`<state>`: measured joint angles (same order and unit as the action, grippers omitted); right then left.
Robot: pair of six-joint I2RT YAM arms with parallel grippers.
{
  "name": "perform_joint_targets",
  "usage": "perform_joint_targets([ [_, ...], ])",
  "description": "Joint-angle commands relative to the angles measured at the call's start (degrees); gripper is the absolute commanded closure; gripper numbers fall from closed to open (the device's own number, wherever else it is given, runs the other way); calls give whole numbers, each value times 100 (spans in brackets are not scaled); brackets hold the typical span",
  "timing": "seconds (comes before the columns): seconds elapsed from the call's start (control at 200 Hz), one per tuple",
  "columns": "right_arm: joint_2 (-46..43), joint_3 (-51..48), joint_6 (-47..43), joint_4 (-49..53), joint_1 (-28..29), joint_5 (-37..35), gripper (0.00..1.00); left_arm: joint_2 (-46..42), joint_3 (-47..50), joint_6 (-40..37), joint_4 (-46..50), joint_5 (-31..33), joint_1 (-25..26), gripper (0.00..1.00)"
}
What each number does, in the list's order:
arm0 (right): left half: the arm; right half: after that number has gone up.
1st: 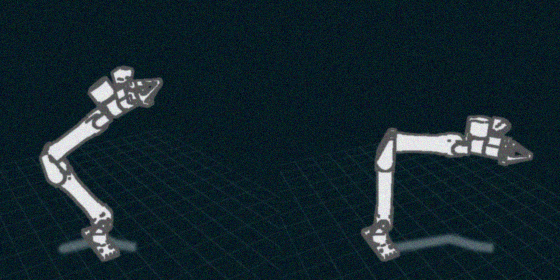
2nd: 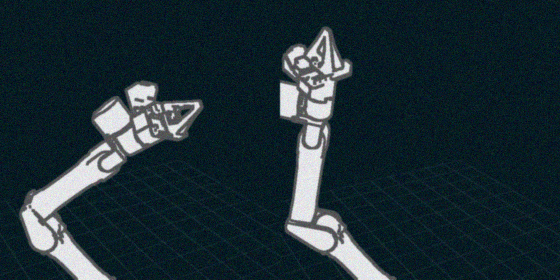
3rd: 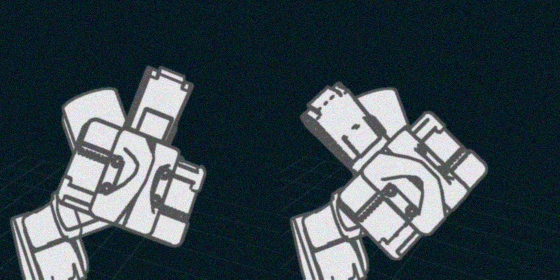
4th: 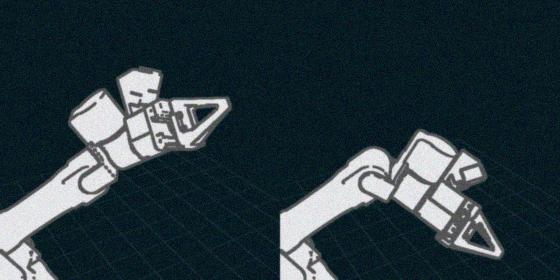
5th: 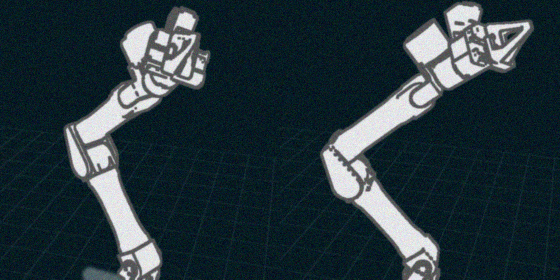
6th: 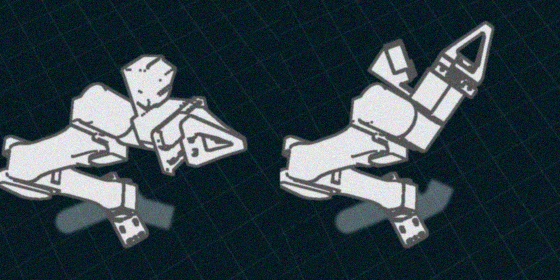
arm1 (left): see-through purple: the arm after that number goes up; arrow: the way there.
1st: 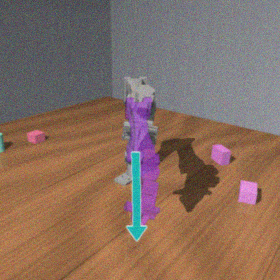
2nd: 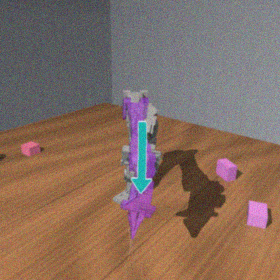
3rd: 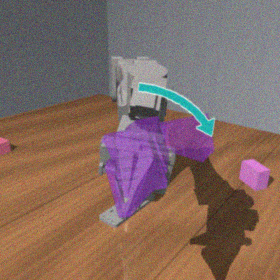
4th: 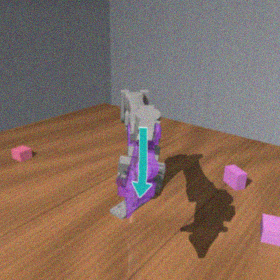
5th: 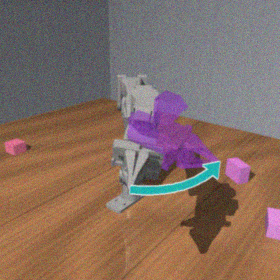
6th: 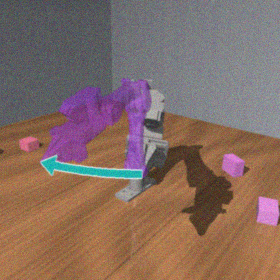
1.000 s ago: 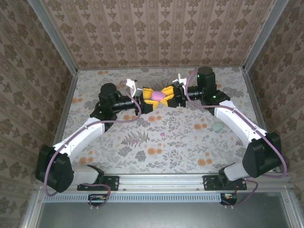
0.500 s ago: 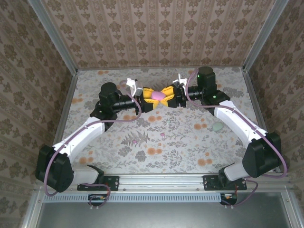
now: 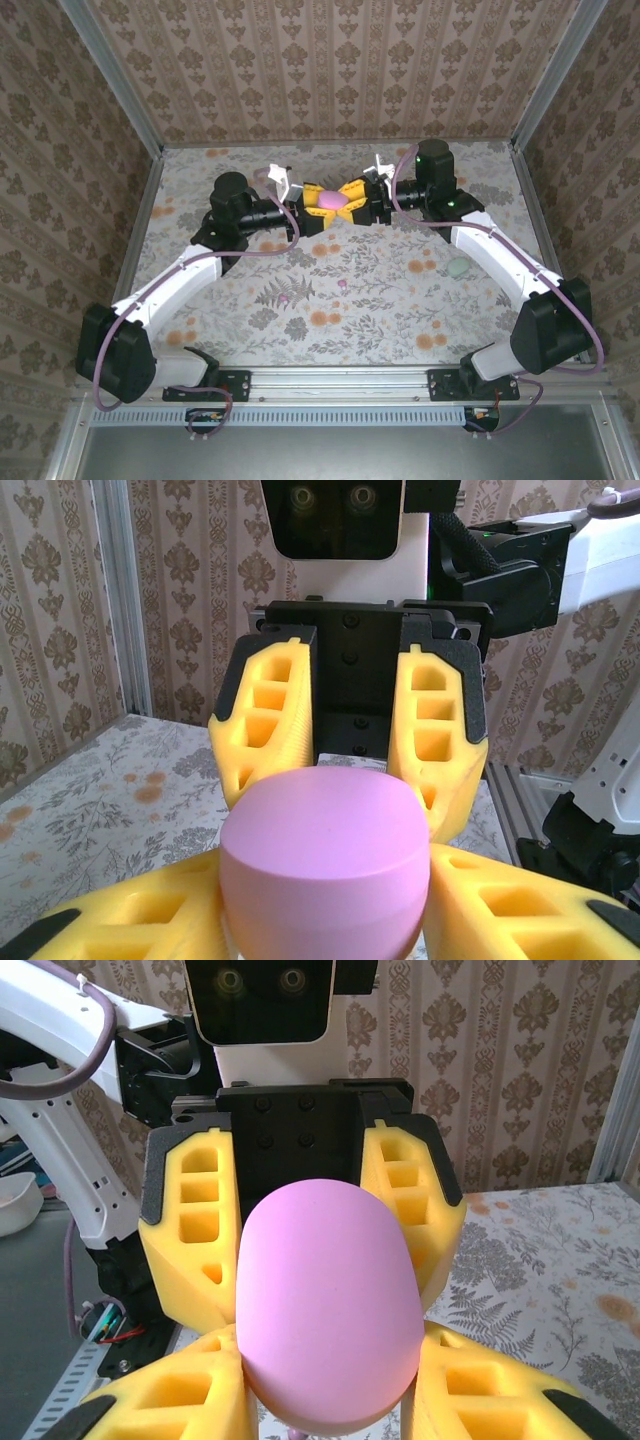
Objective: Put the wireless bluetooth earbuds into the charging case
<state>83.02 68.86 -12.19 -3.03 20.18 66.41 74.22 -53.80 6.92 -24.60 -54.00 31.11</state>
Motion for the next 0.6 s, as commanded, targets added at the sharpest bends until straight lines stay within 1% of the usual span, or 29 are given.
perform_joint_targets([
  [0.0,41,31,53,-186,43,19,66,13,-188,-156,163,-91,44,57],
  [0.155,54,31,4,-134,41,-12,65,-3,-189,-173,165,-98,47,64],
  [0.325,52,57,-208,173,39,-83,61,-21,-218,-173,145,-81,47,67],
  [0.415,26,49,-223,226,43,-164,56,-30,-213,-178,139,-29,46,68],
  [0.51,-25,51,-199,281,41,-312,42,-68,-163,-191,94,127,44,69],
  [0.595,-100,40,-86,295,6,-415,39,-122,-65,-161,-32,314,44,70],
])
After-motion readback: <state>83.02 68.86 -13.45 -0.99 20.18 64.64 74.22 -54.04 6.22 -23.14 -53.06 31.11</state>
